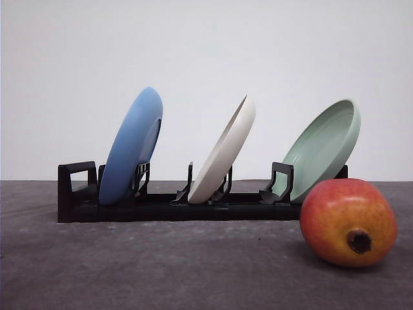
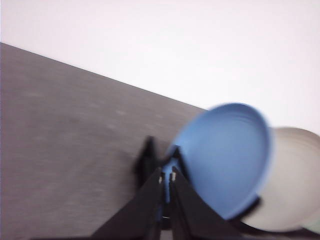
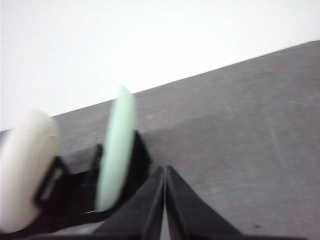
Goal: Place pomegranate in white plate
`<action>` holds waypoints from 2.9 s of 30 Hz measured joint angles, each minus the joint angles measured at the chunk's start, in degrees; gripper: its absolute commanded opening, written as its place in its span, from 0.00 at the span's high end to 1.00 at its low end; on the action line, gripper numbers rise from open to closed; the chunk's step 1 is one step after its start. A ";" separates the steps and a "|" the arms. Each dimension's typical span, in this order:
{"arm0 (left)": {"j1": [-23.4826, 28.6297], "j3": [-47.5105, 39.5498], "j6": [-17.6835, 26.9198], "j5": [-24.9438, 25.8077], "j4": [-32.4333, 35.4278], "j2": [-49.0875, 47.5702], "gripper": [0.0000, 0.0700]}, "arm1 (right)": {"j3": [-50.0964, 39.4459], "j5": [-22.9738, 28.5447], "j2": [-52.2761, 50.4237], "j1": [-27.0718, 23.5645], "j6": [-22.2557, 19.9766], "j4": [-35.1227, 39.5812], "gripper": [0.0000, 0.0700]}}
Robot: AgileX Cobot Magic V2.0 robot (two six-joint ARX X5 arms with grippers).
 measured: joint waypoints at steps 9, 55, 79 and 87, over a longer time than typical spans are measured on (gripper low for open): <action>-6.04 16.52 4.05 21.77 -0.47 19.80 1.00 | 16.70 -20.98 16.20 0.00 -8.26 -10.89 1.00; -33.36 62.76 11.22 11.72 -22.55 76.38 0.15 | 20.14 -33.89 21.75 2.77 -14.22 -9.72 0.04; -35.28 76.52 13.56 3.74 -25.04 92.21 1.00 | 20.14 -33.89 21.75 3.13 -14.20 -9.12 0.04; -35.33 76.52 12.93 4.03 -25.13 91.94 1.00 | 20.14 -33.89 21.75 3.13 -14.20 -9.11 0.04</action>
